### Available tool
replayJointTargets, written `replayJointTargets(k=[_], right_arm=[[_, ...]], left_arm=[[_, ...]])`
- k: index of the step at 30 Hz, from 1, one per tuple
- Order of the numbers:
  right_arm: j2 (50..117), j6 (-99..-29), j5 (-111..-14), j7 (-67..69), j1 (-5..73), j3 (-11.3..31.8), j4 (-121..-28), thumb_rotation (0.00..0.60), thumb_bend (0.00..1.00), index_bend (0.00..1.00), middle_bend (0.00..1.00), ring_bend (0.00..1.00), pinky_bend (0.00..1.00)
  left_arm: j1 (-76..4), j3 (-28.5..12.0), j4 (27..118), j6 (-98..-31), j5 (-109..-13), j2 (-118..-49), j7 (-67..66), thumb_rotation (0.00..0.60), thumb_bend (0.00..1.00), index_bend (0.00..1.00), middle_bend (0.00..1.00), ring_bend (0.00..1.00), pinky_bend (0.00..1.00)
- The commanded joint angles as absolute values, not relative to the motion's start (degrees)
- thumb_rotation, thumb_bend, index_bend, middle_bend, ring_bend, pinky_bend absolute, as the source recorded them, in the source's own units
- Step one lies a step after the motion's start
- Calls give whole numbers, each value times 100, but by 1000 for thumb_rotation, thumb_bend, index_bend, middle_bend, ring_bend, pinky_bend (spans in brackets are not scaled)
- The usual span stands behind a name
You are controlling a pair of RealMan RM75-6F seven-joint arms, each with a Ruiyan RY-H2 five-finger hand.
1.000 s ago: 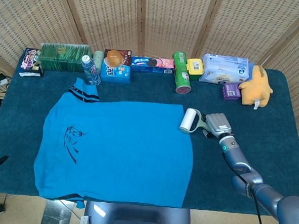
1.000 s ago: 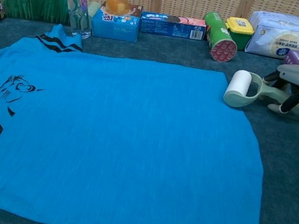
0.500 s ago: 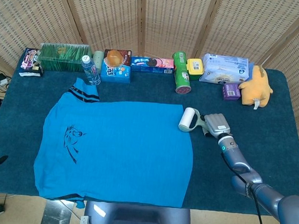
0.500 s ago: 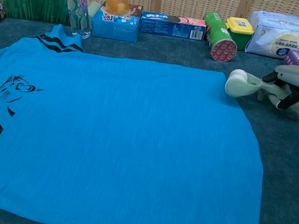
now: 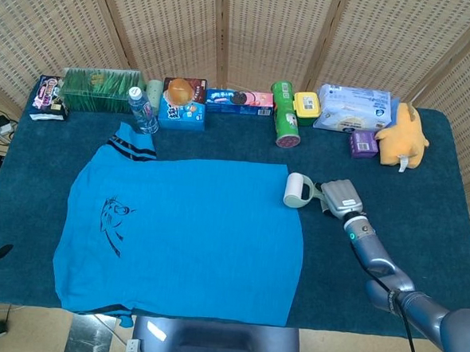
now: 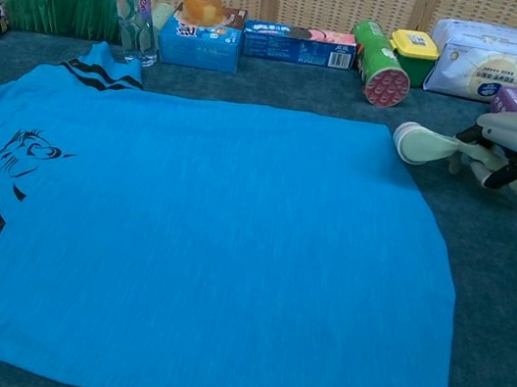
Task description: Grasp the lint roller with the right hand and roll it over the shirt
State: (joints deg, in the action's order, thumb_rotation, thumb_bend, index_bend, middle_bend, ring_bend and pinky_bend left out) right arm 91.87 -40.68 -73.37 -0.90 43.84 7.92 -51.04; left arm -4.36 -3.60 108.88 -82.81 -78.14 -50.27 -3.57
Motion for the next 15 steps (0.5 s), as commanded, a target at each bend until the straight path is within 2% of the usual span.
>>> replayJointTargets(k=[1, 9, 13, 15], right_arm=[[9366, -4522, -7416, -530, 4310, 777, -4880, 600, 1000, 395, 604, 439, 485], [9568, -5313, -7699, -850, 4203, 761, -4583, 600, 1000, 395, 606, 443, 512], [9553, -5410, -7774, -1003, 4187, 729, -4557, 600, 1000, 385, 579, 440, 631], [9539, -5454, -7805, -1080, 4178, 714, -4574, 600, 1000, 383, 573, 442, 660]], left_arm=[[-433, -361, 10884, -8282, -7813, -5023, -335, 600, 116, 0, 0, 0, 80], [-429, -347, 10875, -8283, -7857, -5011, -302, 600, 115, 0, 0, 0, 80], [-416, -342, 10867, -8302, -7882, -5001, -264, 600, 115, 0, 0, 0, 80], [-413, -338, 10864, -8306, -7893, -4999, -253, 600, 115, 0, 0, 0, 79]])
